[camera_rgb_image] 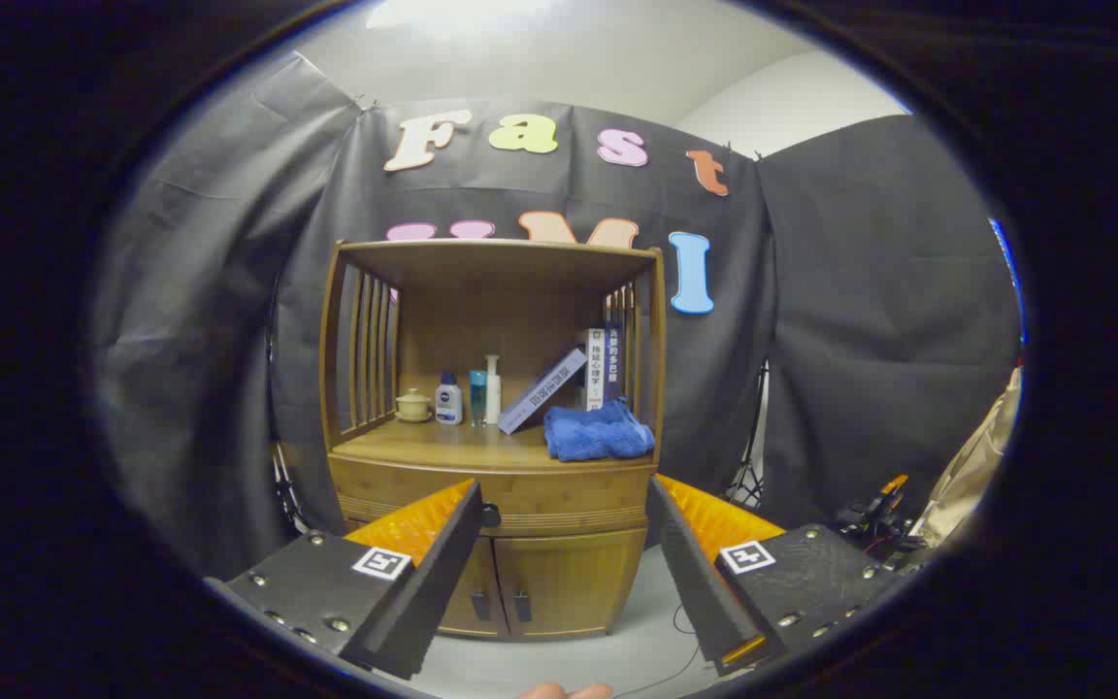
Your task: Pull open the drawer, take out the items inside it, and place them on the countertop above the cabinet.
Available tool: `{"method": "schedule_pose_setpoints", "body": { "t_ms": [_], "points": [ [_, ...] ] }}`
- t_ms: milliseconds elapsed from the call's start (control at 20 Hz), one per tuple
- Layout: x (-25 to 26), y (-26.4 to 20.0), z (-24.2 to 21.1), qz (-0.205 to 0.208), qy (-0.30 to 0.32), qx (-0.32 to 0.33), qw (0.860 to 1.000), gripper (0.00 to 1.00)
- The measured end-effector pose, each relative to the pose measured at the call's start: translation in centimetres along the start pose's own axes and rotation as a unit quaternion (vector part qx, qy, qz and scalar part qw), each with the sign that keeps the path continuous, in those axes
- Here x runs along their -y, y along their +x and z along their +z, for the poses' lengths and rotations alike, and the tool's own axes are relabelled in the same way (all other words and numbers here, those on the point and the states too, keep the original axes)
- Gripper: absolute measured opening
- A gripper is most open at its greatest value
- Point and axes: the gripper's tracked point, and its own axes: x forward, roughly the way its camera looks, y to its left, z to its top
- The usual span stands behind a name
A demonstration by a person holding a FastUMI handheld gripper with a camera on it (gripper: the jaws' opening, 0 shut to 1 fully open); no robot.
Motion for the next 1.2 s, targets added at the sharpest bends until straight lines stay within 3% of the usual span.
{"method": "schedule_pose_setpoints", "body": {
  "t_ms": [800, 1200],
  "points": [
    [-1.1, 1.6, -0.8, 0.016, 0.006, -0.004, 1.000, 1.00],
    [-3.3, 6.1, -4.0, 0.040, 0.010, -0.034, 0.999, 1.00]
  ]
}}
